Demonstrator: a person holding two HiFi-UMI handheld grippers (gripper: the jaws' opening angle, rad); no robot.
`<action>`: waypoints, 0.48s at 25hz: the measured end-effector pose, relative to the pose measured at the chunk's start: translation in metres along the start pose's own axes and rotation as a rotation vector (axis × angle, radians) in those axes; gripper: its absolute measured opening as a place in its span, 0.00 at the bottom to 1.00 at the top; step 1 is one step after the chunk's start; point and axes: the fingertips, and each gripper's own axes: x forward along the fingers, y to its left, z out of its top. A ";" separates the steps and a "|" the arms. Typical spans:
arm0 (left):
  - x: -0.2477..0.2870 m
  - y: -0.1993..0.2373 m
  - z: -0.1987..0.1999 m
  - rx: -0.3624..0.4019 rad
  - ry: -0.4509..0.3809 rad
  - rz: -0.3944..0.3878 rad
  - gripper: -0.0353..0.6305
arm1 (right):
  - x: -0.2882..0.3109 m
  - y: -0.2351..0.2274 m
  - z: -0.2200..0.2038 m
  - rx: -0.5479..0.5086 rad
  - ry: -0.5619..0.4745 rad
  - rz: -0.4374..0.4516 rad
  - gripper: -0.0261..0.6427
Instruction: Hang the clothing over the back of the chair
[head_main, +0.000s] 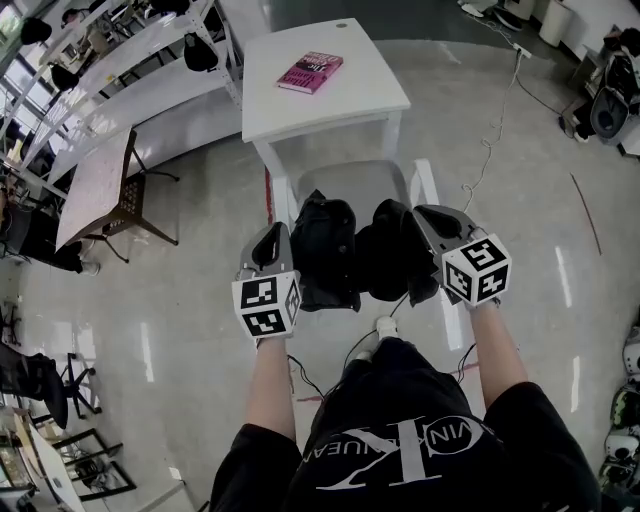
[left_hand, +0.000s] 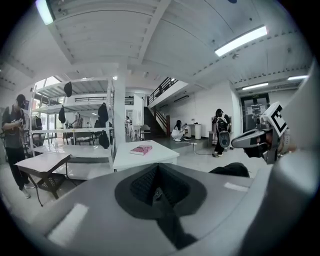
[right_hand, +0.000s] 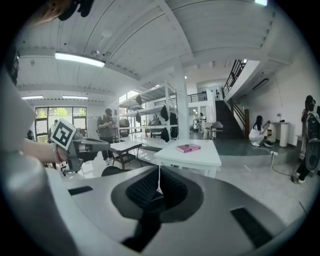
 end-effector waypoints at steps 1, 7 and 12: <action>-0.004 -0.002 0.000 -0.006 -0.008 -0.006 0.07 | -0.005 0.002 -0.001 0.000 -0.004 -0.007 0.07; -0.028 -0.013 -0.003 0.006 -0.064 -0.025 0.07 | -0.033 0.016 -0.012 0.009 -0.046 -0.056 0.07; -0.042 -0.024 -0.006 0.006 -0.102 -0.016 0.07 | -0.050 0.024 -0.021 0.007 -0.056 -0.075 0.07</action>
